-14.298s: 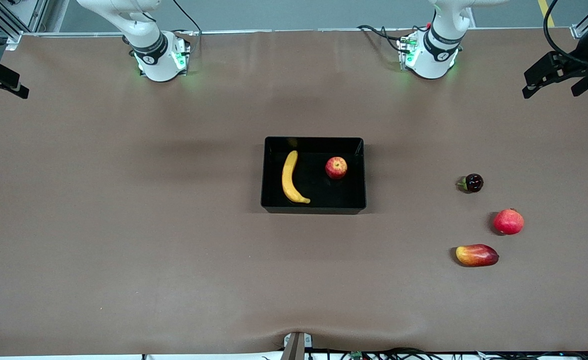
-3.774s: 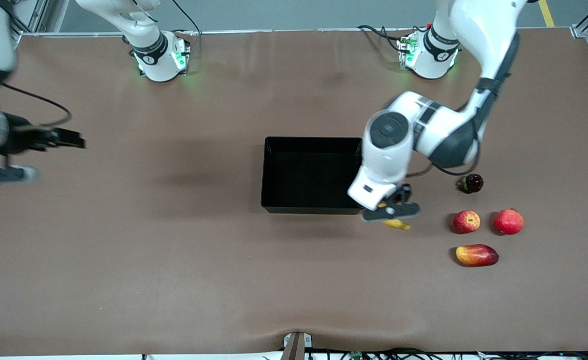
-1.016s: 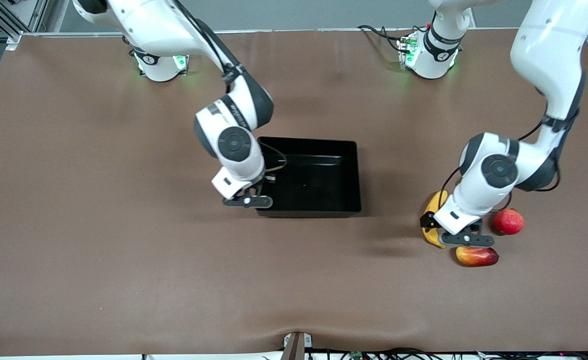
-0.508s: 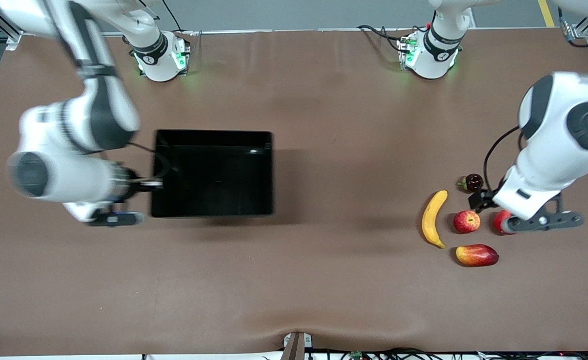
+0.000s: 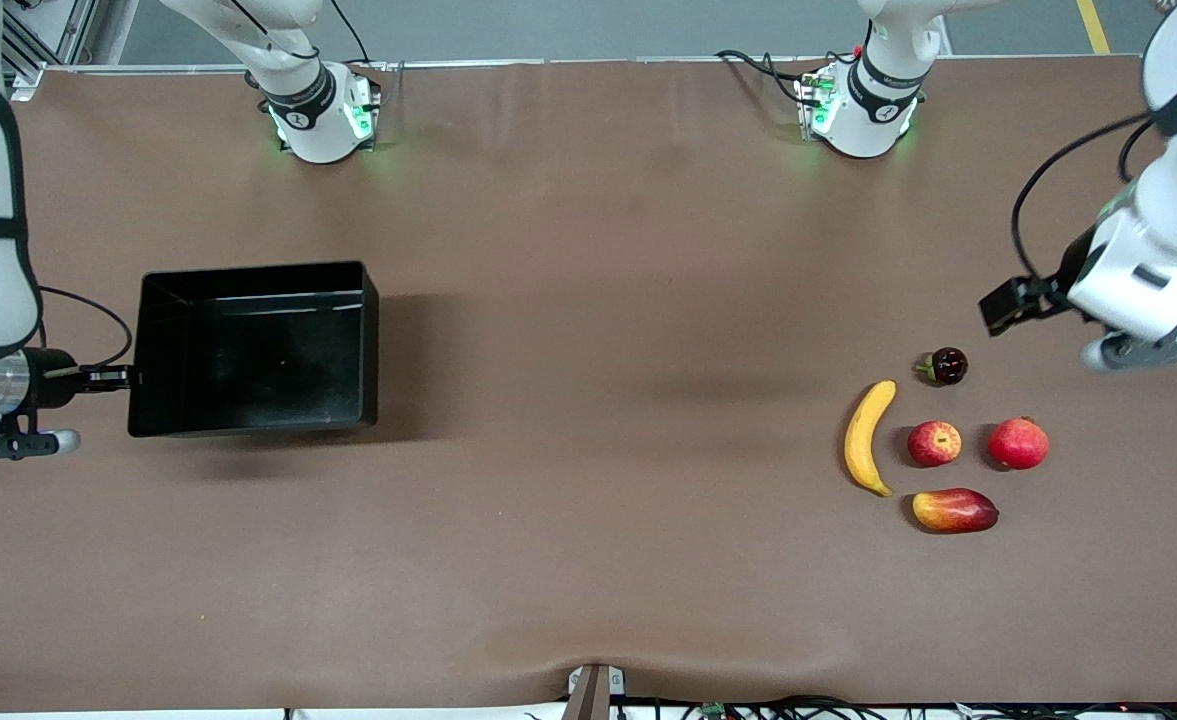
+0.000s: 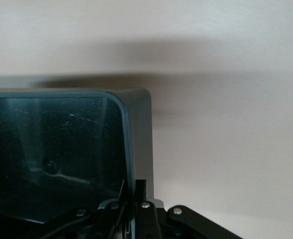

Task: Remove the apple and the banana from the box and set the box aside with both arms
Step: 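Release the banana with the left gripper while the right gripper drags the tray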

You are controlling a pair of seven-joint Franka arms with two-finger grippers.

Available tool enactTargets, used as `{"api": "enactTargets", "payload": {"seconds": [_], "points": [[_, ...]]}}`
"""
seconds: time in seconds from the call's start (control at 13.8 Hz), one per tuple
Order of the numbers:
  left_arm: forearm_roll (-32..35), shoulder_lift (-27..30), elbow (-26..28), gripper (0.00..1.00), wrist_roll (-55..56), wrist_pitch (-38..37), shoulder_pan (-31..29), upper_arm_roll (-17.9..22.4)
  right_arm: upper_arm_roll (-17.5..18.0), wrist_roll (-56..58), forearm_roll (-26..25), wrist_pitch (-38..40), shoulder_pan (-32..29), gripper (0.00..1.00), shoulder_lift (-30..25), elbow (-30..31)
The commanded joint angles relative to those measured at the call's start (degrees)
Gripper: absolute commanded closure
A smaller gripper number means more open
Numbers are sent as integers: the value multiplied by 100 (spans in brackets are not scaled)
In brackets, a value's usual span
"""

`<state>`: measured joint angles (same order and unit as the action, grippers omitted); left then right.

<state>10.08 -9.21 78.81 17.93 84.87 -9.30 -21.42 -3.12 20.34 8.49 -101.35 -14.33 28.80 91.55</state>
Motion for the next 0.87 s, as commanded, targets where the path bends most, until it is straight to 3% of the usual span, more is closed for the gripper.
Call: {"api": "enactTargets", "payload": {"seconds": [0.0, 0.15, 0.36, 0.44, 0.51, 0.58, 0.8], "points": [[-112, 323, 73, 0, -159, -295, -90, -3, 154, 398, -14, -410, -429, 100, 406, -14], [-181, 516, 108, 0, -376, -331, -64, 84, 154, 506, -23, -455, -527, 100, 530, -14], [-733, 911, 512, 0, -650, -340, 725, 1284, 154, 506, -216, -604, -562, 100, 539, -49], [-866, 947, 539, 0, -764, -340, 936, 1585, 154, 506, -216, -631, -675, 96, 591, -49], [-868, 1000, 574, 0, -817, -340, 1017, 1666, 171, 523, -173, -614, -824, 7, 679, -67], [-868, 1087, 653, 0, -818, -331, 1009, 1676, 206, 584, -129, -561, -886, 0, 671, -75], [-911, 1115, 654, 0, -818, -331, 974, 1658, 224, 840, -129, 287, -607, 0, 408, -530]]}}
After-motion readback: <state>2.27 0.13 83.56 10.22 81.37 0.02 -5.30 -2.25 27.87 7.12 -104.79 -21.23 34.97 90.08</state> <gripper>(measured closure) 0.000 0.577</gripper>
